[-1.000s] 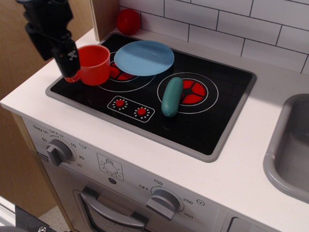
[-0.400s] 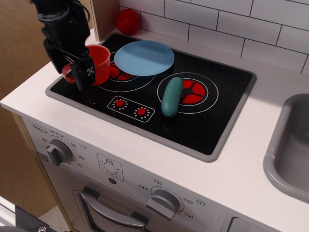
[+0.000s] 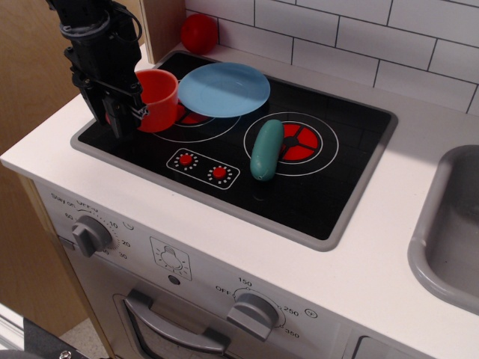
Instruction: Put cup on plate
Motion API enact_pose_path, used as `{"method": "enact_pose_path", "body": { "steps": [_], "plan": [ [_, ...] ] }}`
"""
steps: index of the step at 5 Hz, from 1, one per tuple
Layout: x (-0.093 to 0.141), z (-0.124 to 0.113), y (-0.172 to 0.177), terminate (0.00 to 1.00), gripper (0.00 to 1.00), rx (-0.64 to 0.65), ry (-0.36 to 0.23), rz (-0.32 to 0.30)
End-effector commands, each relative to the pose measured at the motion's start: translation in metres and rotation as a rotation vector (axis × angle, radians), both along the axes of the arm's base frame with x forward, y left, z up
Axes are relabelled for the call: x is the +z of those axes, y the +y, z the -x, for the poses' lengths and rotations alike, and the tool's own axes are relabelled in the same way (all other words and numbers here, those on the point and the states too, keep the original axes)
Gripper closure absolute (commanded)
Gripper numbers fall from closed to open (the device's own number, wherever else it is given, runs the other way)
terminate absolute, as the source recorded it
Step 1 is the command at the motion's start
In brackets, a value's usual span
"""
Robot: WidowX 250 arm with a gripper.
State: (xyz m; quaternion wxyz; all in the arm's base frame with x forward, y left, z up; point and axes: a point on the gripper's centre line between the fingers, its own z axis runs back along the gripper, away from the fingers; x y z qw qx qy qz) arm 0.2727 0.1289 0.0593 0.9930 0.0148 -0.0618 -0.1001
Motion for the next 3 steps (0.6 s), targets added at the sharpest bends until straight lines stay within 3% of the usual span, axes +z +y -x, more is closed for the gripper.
{"method": "enact_pose_path", "body": {
  "steps": [1,3],
  "plan": [
    [0.036,-0.011,-0.004,0.0,1.0,0.049,-0.084,-0.014],
    [0.058,-0.035,-0.031,0.0,1.0,0.162,-0.121,0.041]
  ]
}}
